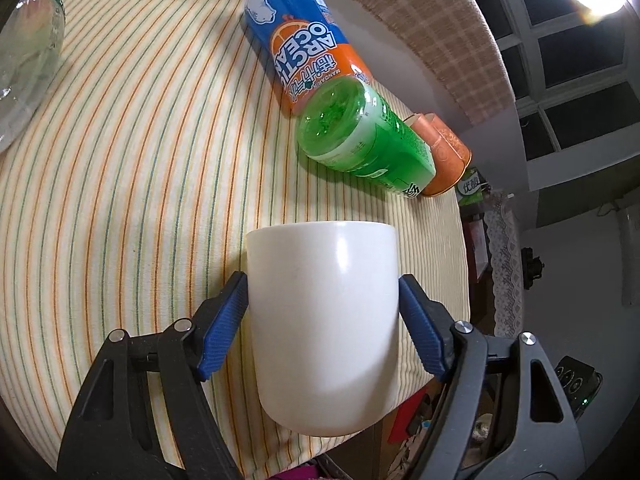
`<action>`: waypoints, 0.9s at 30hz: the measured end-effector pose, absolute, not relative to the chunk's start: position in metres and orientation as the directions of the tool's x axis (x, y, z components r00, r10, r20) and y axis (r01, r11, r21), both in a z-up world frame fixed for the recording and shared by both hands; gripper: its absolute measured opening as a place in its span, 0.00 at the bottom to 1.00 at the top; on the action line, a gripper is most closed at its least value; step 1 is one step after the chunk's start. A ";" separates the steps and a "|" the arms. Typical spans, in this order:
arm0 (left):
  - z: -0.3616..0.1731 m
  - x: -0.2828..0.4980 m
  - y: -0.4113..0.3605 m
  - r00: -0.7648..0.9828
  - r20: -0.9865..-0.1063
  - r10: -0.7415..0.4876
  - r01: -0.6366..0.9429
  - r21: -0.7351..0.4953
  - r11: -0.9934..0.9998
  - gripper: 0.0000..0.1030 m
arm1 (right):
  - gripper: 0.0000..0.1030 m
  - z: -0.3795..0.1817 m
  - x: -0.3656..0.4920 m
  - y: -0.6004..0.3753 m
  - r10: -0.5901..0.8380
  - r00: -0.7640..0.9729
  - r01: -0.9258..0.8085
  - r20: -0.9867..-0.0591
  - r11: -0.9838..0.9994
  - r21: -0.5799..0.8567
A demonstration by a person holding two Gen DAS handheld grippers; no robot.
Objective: Flip cup upright
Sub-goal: 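Rotate the held white cup with the left tool so its rim faces up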
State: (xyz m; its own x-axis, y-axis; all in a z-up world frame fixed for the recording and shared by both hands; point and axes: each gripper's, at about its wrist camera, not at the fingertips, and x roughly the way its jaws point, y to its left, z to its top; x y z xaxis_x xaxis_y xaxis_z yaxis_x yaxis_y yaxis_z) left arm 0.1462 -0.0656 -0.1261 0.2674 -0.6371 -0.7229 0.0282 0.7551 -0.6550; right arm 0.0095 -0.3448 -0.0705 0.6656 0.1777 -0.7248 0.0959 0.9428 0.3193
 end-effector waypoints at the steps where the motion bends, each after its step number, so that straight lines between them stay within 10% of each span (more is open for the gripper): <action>1: -0.125 0.145 -0.066 0.272 -0.725 -0.632 0.037 -0.649 0.760 0.75 | 0.72 -0.071 0.010 -0.345 0.178 0.665 0.097 -0.725 0.943 0.320; 27: -0.074 0.101 -0.080 0.553 -0.710 -0.435 0.227 -0.374 0.899 0.74 | 0.72 -0.069 0.014 -0.331 0.183 0.663 0.076 -0.726 0.948 0.308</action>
